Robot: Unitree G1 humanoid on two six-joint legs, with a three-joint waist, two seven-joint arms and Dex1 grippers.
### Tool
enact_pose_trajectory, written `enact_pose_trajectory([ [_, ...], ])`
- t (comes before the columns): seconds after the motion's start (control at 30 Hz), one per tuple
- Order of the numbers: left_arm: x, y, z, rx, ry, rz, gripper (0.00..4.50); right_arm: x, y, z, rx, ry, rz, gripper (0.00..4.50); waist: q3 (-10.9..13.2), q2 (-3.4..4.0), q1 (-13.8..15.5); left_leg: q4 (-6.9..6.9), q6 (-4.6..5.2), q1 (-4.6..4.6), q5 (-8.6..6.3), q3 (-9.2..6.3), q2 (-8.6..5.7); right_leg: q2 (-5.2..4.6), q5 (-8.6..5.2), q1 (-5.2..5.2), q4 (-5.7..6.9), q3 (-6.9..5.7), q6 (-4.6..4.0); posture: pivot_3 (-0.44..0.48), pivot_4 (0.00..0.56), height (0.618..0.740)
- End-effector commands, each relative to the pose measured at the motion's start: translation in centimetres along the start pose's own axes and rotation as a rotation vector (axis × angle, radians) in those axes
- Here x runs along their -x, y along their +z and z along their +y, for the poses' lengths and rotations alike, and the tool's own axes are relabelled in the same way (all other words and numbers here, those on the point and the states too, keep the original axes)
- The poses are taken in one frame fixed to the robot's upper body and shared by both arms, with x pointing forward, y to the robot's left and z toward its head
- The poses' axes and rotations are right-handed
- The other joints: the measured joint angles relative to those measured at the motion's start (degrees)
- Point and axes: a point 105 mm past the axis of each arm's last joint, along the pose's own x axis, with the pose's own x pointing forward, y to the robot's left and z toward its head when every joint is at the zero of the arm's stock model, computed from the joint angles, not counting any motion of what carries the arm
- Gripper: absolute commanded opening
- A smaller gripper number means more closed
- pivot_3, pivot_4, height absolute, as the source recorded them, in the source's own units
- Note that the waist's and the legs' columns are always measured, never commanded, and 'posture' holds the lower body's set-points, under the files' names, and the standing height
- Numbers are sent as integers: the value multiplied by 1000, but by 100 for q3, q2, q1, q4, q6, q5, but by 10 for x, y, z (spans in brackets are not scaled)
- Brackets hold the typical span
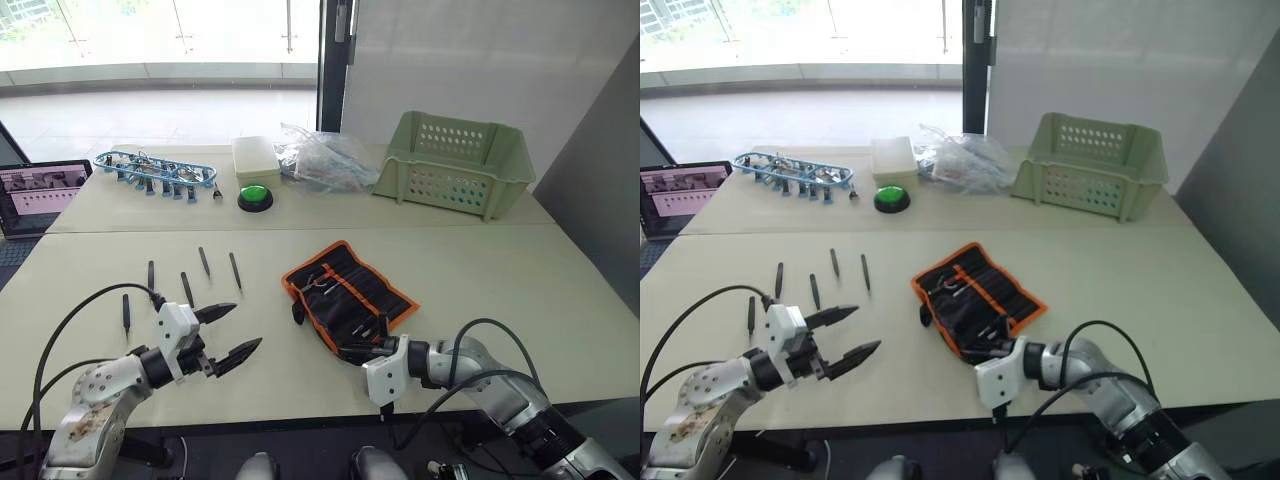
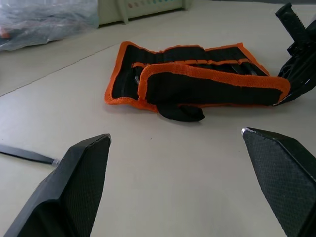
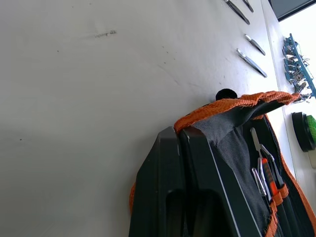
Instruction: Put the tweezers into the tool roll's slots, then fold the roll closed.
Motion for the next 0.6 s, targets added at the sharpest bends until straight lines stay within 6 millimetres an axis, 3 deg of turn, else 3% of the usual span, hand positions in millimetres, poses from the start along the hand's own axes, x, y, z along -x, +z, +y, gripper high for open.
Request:
enact_pose_trajectory([
  [0.03, -12, 0, 4, -121, -109, 64, 4500, 2, 3, -9, 18, -23, -7, 26, 0, 0, 4, 0, 0, 1, 0, 0, 0, -1, 0, 2, 1, 0, 0, 0, 150, 725],
  [0.3, -62, 32, 42, -431, -374, 93, 4500, 1, 0, -18, 35, -30, 4, 26, 6, -10, 96, 16, 0, -17, 1, -6, 0, 11, 13, -5, -1, 1, -7, 0, 150, 725],
  [0.6, -95, 34, 50, -551, -592, 184, 4500, 0, 0, -22, 55, -36, 10, 26, 8, -14, 88, 20, 4, -32, -1, -5, -7, 10, 22, -8, -9, 10, -16, 0, 150, 725],
])
